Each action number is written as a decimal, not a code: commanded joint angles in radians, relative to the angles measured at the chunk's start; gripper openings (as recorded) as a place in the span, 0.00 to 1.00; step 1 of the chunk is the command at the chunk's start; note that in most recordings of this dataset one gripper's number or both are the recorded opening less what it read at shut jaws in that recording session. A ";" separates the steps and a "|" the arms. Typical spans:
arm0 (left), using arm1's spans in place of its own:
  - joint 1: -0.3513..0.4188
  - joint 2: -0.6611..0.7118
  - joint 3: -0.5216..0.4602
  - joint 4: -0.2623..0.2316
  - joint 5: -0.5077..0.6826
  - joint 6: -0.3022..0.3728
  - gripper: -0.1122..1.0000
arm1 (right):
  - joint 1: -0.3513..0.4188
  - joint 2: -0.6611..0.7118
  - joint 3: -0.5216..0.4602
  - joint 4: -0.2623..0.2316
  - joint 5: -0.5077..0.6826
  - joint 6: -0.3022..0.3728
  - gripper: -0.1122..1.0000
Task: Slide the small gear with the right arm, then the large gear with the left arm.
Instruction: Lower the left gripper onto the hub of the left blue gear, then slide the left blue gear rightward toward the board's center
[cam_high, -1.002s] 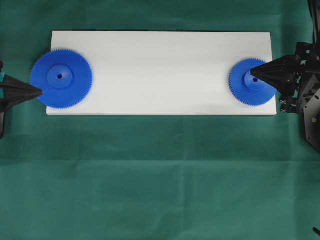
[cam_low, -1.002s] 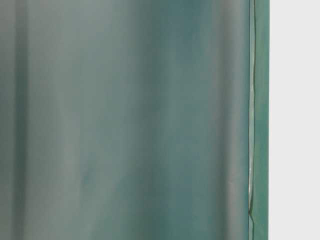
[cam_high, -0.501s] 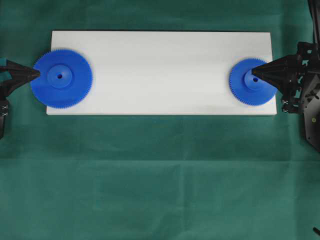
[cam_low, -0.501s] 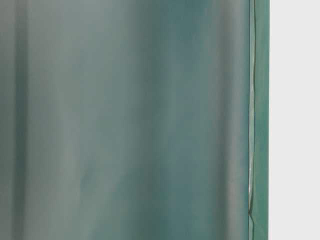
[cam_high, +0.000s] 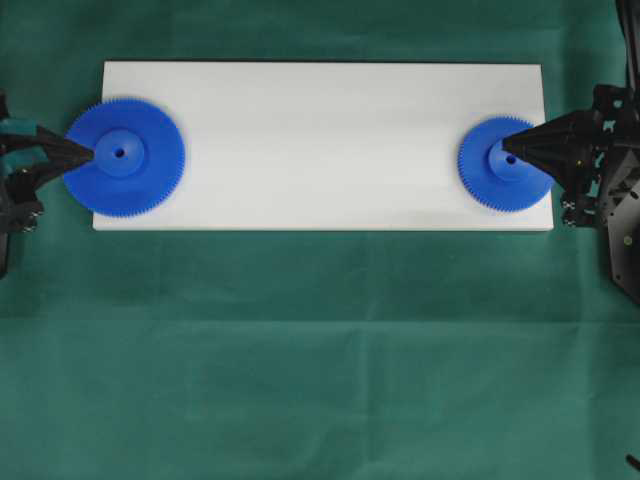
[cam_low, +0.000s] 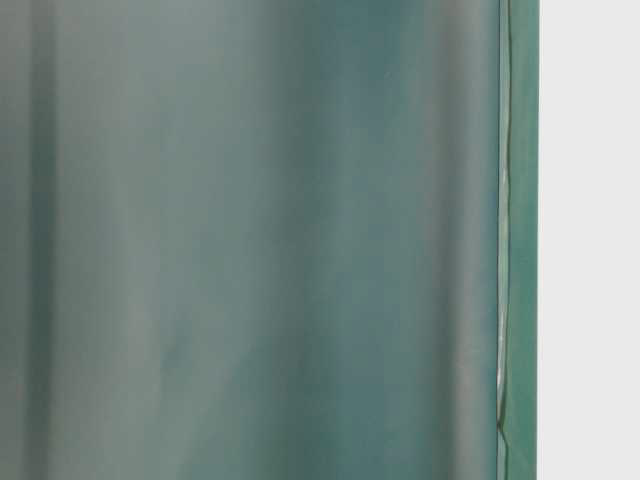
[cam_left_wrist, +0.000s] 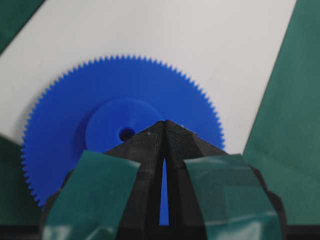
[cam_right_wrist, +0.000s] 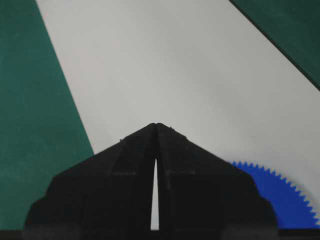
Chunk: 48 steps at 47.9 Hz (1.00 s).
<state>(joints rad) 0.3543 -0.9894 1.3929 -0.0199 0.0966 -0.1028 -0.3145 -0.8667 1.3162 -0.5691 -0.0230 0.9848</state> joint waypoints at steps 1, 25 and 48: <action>0.005 0.052 -0.034 -0.002 -0.008 0.002 0.10 | -0.002 0.005 -0.011 -0.002 -0.008 0.000 0.56; 0.029 0.322 -0.112 0.003 -0.029 0.012 0.10 | 0.008 0.002 0.006 -0.003 -0.017 -0.002 0.56; 0.074 0.425 -0.098 0.003 -0.146 0.044 0.10 | 0.009 -0.002 0.011 -0.003 -0.018 -0.002 0.56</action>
<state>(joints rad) 0.4234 -0.5921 1.3054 -0.0199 -0.0169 -0.0614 -0.3053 -0.8698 1.3376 -0.5706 -0.0337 0.9833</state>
